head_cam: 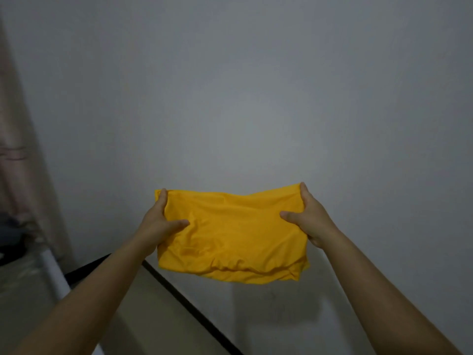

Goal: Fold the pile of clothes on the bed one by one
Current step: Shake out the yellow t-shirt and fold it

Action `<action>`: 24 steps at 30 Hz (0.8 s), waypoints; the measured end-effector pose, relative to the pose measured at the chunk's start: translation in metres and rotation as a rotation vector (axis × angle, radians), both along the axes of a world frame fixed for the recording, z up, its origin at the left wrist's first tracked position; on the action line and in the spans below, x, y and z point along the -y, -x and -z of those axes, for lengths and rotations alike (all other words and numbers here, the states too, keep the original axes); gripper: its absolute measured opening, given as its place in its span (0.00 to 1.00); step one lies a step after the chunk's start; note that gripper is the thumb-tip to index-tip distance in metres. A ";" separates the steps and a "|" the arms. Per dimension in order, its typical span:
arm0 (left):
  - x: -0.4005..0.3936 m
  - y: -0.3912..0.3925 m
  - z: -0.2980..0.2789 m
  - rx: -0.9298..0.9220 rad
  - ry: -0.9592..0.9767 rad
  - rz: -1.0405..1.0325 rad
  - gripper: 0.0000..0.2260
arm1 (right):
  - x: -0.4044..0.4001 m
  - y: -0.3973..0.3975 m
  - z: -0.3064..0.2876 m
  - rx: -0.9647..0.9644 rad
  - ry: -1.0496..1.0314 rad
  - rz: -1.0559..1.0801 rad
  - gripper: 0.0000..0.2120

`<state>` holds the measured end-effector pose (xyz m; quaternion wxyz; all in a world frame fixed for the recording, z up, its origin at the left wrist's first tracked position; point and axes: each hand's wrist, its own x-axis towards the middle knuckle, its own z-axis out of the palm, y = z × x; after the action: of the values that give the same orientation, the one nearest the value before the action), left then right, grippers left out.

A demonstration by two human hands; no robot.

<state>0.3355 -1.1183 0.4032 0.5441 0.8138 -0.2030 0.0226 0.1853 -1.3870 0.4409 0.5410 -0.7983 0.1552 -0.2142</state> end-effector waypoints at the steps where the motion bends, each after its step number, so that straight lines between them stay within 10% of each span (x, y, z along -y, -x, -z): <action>1: -0.001 -0.017 0.003 -0.004 -0.005 -0.028 0.43 | 0.004 -0.025 0.002 -0.005 -0.003 -0.035 0.44; 24: -0.117 -0.382 0.012 -0.065 -0.017 -0.688 0.45 | -0.101 -0.593 0.012 -0.068 -0.001 -0.706 0.44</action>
<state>0.7179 -1.0011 0.3917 0.5039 0.8394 0.1004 0.1770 0.7783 -1.2856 0.4293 0.5768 -0.8091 -0.1120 0.0129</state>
